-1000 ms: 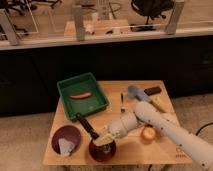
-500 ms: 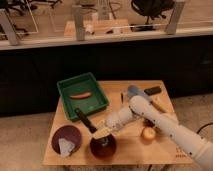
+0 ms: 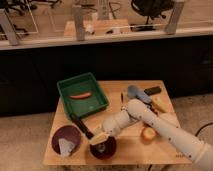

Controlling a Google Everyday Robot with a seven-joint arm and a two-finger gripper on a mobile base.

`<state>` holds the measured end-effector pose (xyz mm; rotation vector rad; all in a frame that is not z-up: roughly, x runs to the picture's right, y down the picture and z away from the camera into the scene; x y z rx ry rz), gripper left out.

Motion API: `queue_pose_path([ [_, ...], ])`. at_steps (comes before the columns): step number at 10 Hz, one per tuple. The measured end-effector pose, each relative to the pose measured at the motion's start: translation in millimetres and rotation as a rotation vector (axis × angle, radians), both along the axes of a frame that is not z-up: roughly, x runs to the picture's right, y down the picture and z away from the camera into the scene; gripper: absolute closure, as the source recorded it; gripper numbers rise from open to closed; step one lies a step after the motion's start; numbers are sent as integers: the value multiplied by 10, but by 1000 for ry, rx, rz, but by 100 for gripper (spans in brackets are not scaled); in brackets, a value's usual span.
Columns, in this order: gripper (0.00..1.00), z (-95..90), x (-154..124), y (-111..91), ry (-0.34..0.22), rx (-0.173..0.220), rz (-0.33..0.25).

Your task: Wipe red bowl with brush

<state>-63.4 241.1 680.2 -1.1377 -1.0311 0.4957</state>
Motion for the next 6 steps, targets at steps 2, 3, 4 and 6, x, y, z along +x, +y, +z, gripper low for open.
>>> queue_pose_path([
  [2,100,-123,91,32,12,8,8],
  [3,100,-150,157,1,27,21,12],
  [4,100,-160,233,-35,48,37,16],
  [6,100,-104,442,-145,96,61,31],
])
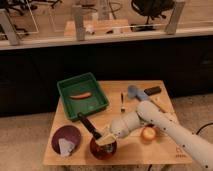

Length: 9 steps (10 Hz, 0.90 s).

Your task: Wipe red bowl with brush

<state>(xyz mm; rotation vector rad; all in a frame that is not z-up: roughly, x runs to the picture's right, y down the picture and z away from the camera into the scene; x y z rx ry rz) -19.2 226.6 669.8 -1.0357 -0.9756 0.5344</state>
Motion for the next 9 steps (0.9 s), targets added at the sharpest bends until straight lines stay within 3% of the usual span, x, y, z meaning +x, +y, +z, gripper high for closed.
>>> queue_pose_path([
  [3,100,223,100,-159,14,10,7],
  [5,100,338,-49,-225,-12,10,-2],
  [9,100,308,-397,-87,-88,-13,-32],
])
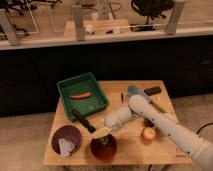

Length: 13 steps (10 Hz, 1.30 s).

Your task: Wipe red bowl with brush

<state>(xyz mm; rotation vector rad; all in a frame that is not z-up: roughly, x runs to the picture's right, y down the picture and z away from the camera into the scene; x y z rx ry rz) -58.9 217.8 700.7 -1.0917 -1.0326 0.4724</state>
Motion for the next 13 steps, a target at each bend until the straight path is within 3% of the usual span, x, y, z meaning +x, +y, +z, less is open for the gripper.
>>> queue_pose_path([
  [4,100,-354,-23,222,-44,-3,-7],
  [9,100,-515,110,200,-26,18,9],
  [13,100,-578,361,215,21,2,52],
])
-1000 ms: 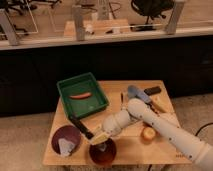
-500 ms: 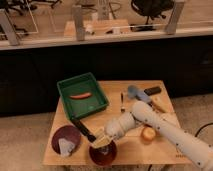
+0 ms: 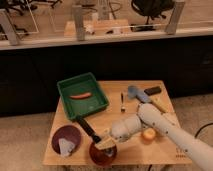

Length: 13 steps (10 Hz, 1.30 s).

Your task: Wipe red bowl with brush

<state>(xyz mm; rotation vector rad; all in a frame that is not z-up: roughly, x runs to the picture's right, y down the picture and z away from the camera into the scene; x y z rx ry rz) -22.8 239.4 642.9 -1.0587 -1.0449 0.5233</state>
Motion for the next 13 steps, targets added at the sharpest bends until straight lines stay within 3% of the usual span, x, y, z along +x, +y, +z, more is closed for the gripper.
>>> queue_pose_path([
  [4,100,111,64,-38,19,-9,18],
  [9,100,201,-300,-101,-32,12,-36],
  [13,100,248,-412,62,-78,-45,-45],
])
